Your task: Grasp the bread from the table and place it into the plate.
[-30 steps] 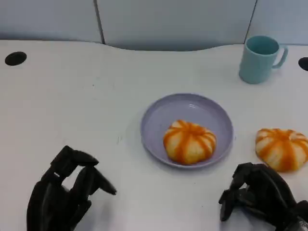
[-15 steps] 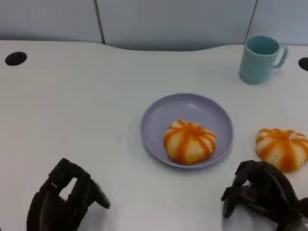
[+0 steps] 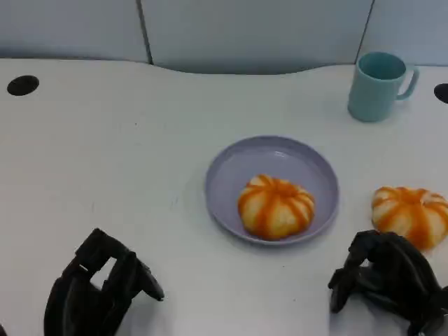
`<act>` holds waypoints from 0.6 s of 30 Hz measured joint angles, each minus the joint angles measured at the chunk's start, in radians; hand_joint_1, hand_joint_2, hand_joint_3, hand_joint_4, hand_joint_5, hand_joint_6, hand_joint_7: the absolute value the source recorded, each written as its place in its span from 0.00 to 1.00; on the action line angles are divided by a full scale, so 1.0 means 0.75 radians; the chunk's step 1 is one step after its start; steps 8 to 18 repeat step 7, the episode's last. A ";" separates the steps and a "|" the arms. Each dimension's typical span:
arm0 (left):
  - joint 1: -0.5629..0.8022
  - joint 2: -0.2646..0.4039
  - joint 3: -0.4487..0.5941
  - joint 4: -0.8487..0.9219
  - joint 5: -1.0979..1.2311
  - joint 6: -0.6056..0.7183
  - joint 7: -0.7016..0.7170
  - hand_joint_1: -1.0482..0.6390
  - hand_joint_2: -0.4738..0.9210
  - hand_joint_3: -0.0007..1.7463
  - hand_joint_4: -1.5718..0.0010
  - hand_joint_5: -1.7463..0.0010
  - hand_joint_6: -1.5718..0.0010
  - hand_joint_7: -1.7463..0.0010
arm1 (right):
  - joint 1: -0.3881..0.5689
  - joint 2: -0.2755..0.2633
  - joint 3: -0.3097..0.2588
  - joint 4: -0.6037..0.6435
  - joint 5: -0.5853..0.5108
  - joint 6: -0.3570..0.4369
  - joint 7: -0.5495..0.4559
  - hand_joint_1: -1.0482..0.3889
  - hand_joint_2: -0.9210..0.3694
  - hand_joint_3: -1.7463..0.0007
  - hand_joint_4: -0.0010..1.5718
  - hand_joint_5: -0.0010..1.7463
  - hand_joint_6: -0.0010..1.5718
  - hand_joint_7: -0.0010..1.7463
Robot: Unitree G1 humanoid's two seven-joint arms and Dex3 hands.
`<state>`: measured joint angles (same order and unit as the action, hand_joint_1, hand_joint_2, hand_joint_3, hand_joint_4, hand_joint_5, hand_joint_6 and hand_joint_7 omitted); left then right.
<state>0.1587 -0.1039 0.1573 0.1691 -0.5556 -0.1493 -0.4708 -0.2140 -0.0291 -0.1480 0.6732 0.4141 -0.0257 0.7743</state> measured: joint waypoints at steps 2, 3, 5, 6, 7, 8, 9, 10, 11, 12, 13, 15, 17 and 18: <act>-0.004 0.000 0.002 0.008 -0.004 0.000 -0.007 0.35 1.00 0.19 0.52 0.00 0.70 0.00 | -0.003 -0.002 -0.001 0.005 0.000 -0.001 0.001 0.00 0.32 1.00 1.00 0.40 1.00 0.28; -0.006 0.000 0.004 0.012 -0.007 0.000 -0.014 0.35 1.00 0.19 0.52 0.00 0.70 0.00 | -0.007 -0.002 -0.002 0.012 0.001 -0.003 0.003 0.00 0.32 1.00 1.00 0.39 1.00 0.28; -0.008 0.000 0.006 0.014 -0.007 0.000 -0.023 0.35 1.00 0.19 0.53 0.00 0.70 0.00 | -0.013 -0.002 -0.003 0.023 0.001 -0.012 0.005 0.00 0.32 1.00 1.00 0.39 1.00 0.27; -0.007 0.000 0.008 0.015 -0.007 0.000 -0.029 0.35 1.00 0.19 0.53 0.00 0.70 0.01 | -0.015 -0.002 -0.004 0.026 0.001 -0.013 0.007 0.00 0.32 1.00 1.00 0.39 1.00 0.27; -0.007 0.000 0.010 0.015 -0.007 0.000 -0.035 0.35 1.00 0.19 0.53 0.00 0.70 0.01 | -0.016 -0.002 -0.004 0.028 0.001 -0.013 0.008 0.00 0.32 1.00 1.00 0.39 1.00 0.27; -0.007 0.000 0.010 0.015 -0.007 0.000 -0.035 0.35 1.00 0.19 0.53 0.00 0.70 0.01 | -0.016 -0.002 -0.004 0.028 0.001 -0.013 0.008 0.00 0.32 1.00 1.00 0.39 1.00 0.27; -0.007 0.000 0.010 0.015 -0.007 0.000 -0.035 0.35 1.00 0.19 0.53 0.00 0.70 0.01 | -0.016 -0.002 -0.004 0.028 0.001 -0.013 0.008 0.00 0.32 1.00 1.00 0.39 1.00 0.27; -0.007 0.000 0.010 0.015 -0.007 0.000 -0.035 0.35 1.00 0.19 0.53 0.00 0.70 0.01 | -0.016 -0.002 -0.004 0.028 0.001 -0.013 0.008 0.00 0.32 1.00 1.00 0.39 1.00 0.27; -0.007 0.000 0.010 0.015 -0.007 0.000 -0.035 0.35 1.00 0.19 0.53 0.00 0.70 0.01 | -0.016 -0.002 -0.004 0.028 0.001 -0.013 0.008 0.00 0.32 1.00 1.00 0.39 1.00 0.27; -0.007 0.000 0.010 0.015 -0.007 0.000 -0.035 0.35 1.00 0.19 0.53 0.00 0.70 0.01 | -0.016 -0.002 -0.004 0.028 0.001 -0.013 0.008 0.00 0.32 1.00 1.00 0.39 1.00 0.27; -0.007 0.000 0.010 0.015 -0.007 0.000 -0.035 0.35 1.00 0.19 0.53 0.00 0.70 0.01 | -0.016 -0.002 -0.004 0.028 0.001 -0.013 0.008 0.00 0.32 1.00 1.00 0.39 1.00 0.27; -0.007 0.000 0.010 0.015 -0.007 0.000 -0.035 0.35 1.00 0.19 0.53 0.00 0.70 0.01 | -0.016 -0.002 -0.004 0.028 0.001 -0.013 0.008 0.00 0.32 1.00 1.00 0.39 1.00 0.27; -0.007 0.000 0.010 0.015 -0.007 0.000 -0.035 0.35 1.00 0.19 0.53 0.00 0.70 0.01 | -0.016 -0.002 -0.004 0.028 0.001 -0.013 0.008 0.00 0.32 1.00 1.00 0.39 1.00 0.27; -0.007 0.000 0.010 0.015 -0.007 0.000 -0.035 0.35 1.00 0.19 0.53 0.00 0.70 0.01 | -0.016 -0.002 -0.004 0.028 0.001 -0.013 0.008 0.00 0.32 1.00 1.00 0.39 1.00 0.27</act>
